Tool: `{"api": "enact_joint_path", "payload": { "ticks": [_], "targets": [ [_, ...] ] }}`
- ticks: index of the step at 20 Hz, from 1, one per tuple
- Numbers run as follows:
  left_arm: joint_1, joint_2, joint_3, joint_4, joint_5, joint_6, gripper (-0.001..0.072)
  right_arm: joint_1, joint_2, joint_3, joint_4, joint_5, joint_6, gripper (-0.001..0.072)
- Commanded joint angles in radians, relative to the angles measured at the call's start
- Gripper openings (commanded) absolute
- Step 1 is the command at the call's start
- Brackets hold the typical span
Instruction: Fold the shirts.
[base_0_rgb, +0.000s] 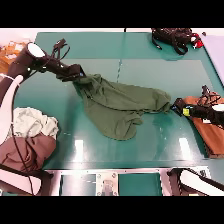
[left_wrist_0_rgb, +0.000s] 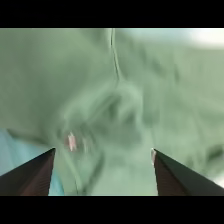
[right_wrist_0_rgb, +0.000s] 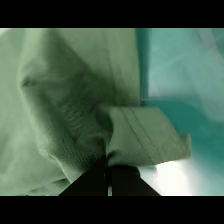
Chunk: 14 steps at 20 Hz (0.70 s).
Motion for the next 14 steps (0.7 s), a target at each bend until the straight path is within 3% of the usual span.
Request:
{"api": "enact_joint_path", "payload": {
  "ticks": [1, 3, 5, 9, 14],
  "targets": [
    [0.024, 0.022, -0.006, 0.023, -0.316, -0.114, 0.0545, -0.022, -0.029, 0.024, -0.004, -0.006, -0.015, 0.0013],
    [-0.003, 0.117, -0.159, 0.049, -0.306, -0.137, 0.0534, -0.027, -0.029, 0.033, -0.004, -0.006, -0.016, 0.0013],
    [-0.046, 0.245, -0.388, 0.056, -0.196, -0.170, 0.0535, -0.026, -0.029, 0.032, -0.004, -0.006, -0.019, 0.0013],
    [-0.190, 0.423, -0.831, -0.047, 0.121, -0.255, 0.0535, -0.026, -0.029, 0.032, -0.003, -0.006, -0.019, 0.0013],
    [-0.453, 0.420, -1.013, -0.285, 0.558, -0.243, 0.0534, -0.026, -0.029, 0.032, -0.003, -0.006, -0.019, 0.0013]
  ]
}}
